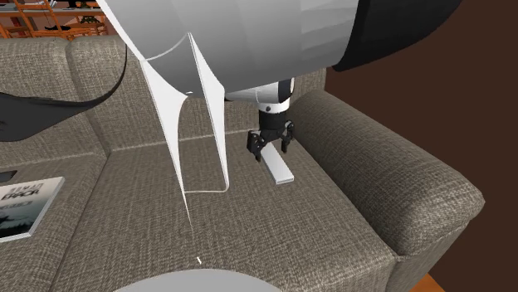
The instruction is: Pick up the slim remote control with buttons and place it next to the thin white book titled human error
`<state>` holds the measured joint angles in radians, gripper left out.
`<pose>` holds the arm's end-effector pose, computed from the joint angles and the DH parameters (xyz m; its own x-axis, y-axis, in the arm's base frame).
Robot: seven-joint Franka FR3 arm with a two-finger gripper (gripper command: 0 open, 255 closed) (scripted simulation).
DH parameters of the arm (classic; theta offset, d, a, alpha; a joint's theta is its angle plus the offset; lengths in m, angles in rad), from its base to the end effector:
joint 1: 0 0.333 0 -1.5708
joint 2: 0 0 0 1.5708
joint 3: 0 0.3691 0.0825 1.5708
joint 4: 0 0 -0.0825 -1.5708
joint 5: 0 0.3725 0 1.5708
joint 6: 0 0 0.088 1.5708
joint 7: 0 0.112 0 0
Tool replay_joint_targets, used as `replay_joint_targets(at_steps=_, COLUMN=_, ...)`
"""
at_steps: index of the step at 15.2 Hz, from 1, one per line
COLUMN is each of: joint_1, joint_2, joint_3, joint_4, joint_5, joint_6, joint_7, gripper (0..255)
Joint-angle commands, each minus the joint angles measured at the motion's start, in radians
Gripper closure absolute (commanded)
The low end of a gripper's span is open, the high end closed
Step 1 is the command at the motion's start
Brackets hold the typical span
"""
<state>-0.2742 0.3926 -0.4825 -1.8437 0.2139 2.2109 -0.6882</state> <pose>0.4949 -0.4144 0.3880 0.9869 -0.1602 0.0183 -0.1606 -0.9868 0.0202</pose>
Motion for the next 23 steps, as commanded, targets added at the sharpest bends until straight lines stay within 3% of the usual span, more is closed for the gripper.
replay_joint_targets(at_steps=1, joint_1=-0.003, joint_2=0.011, joint_3=0.003, joint_4=-0.003, joint_5=0.007, joint_6=0.013, joint_7=-0.005, gripper=0)
replay_joint_targets(at_steps=8, joint_1=-0.003, joint_2=0.011, joint_3=0.003, joint_4=-0.003, joint_5=0.007, joint_6=0.013, joint_7=-0.005, gripper=0)
replay_joint_targets(at_steps=9, joint_1=-0.003, joint_2=0.011, joint_3=0.003, joint_4=-0.003, joint_5=0.007, joint_6=0.013, joint_7=-0.005, gripper=255)
replay_joint_targets(at_steps=18, joint_1=-0.003, joint_2=0.011, joint_3=0.003, joint_4=-0.003, joint_5=0.007, joint_6=0.013, joint_7=-0.005, gripper=255)
replay_joint_targets(at_steps=23, joint_1=0.004, joint_2=-0.023, joint_3=-0.008, joint_4=0.021, joint_5=-0.015, joint_6=-0.041, joint_7=0.009, gripper=255)
